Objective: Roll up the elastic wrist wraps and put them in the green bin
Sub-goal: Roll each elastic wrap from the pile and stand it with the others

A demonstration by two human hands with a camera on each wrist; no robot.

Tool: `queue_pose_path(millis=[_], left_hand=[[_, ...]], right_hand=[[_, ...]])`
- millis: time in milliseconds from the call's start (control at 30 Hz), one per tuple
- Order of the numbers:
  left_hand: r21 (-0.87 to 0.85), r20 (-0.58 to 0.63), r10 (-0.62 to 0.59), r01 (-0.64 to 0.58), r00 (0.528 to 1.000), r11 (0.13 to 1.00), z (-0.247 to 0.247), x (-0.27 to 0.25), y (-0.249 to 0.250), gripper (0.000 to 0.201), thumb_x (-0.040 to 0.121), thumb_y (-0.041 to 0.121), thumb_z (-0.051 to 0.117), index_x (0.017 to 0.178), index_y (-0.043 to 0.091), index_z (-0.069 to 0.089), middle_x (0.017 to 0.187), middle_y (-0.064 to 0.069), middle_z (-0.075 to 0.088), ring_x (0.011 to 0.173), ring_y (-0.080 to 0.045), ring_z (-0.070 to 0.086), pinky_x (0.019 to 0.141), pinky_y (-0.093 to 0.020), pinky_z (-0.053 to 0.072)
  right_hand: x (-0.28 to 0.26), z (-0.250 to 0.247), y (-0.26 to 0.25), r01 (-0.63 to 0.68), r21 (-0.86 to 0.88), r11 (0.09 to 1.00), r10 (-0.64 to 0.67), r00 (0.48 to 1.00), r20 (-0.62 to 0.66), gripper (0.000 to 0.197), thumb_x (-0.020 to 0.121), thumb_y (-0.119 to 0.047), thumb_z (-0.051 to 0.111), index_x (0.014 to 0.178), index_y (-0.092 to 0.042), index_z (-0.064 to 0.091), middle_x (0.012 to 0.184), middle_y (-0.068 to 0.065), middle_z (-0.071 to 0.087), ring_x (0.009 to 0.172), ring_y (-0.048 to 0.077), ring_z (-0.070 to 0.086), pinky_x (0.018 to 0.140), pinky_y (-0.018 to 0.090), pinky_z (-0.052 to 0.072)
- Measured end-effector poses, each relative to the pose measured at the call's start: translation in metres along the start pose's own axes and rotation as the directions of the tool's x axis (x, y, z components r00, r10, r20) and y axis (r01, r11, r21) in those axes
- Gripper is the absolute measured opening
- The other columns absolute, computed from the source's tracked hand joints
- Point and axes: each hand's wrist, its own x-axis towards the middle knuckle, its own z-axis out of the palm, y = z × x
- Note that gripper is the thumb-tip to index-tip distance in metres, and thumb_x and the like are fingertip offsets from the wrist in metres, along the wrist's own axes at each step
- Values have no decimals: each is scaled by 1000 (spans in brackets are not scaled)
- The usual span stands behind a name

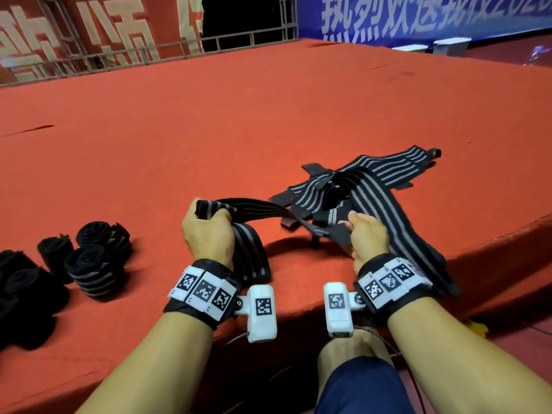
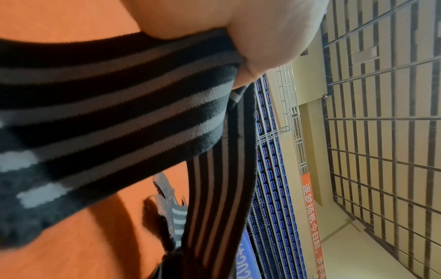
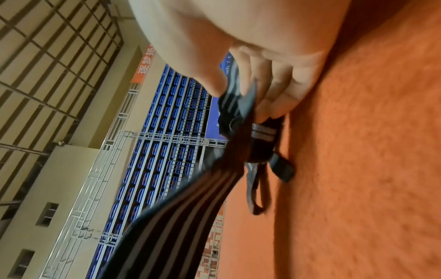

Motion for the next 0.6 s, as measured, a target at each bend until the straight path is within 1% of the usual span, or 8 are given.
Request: queue_pose_path(millis=[67,133,167,233,300,400,467,600], left_hand=[[-21,10,1,0,1000,1000,-1,1,1,29,71,-6,59,62,18,45,60,6,48,60,-16,43,60,-31,41],[-85,40,-3,6,999,996,1,-1,3,29,71,-9,59,65,17,48,63,2,54,61,-16,49,61,-32,44],[-121,65,-5,13,998,993,1,-2,2,26,70,-9,60,68,15,51,68,-3,59,64,-18,54,63,-34,47],[-158,113,12,6,994,987,2,-4,1,18,66,-2,63,74,13,56,77,-11,64,70,-21,59,66,-39,50],[-171,142,44,-19,989,985,-1,-6,2,18,65,4,66,74,18,58,76,-6,63,71,-21,59,67,-39,50],[-204,198,126,-85,972,975,-6,-8,8,28,76,-5,70,76,23,63,73,4,68,72,-16,63,69,-33,53],[-217,244,170,-117,955,969,-11,-8,14,30,81,-12,69,80,18,66,73,7,71,71,-13,65,68,-28,54],[-254,330,218,-136,918,958,-24,-6,21,24,84,-10,71,87,14,73,83,0,75,80,-16,70,74,-29,56]], right_hand=[[0,-1,-4,-15,-3,1000,15,998,57,23,101,-14,58,122,-17,52,91,4,66,71,15,60,63,29,50],[-6,5,-9,19,-55,998,-12,992,127,31,97,-11,63,126,-12,53,90,4,66,69,14,60,59,26,46],[-12,9,-10,77,-105,991,-61,987,148,37,93,-12,68,127,-8,55,90,4,67,71,14,62,60,26,48],[-22,18,-9,247,-197,949,-214,961,175,52,83,-20,78,129,-6,56,94,4,71,83,17,67,76,32,55],[-37,26,-9,391,-265,881,-313,904,292,58,79,-26,83,128,-12,55,102,2,71,93,17,68,91,38,55],[-61,37,-13,606,-307,733,-375,738,561,63,76,-40,84,130,-22,56,118,-5,65,107,11,62,97,30,49],[-71,44,-16,705,-293,646,-409,644,647,65,73,-50,81,129,-25,58,120,-7,65,109,9,62,97,27,47],[-83,57,-22,743,-335,579,-410,620,668,32,85,-36,77,113,-26,65,93,0,69,87,16,64,84,34,52]])
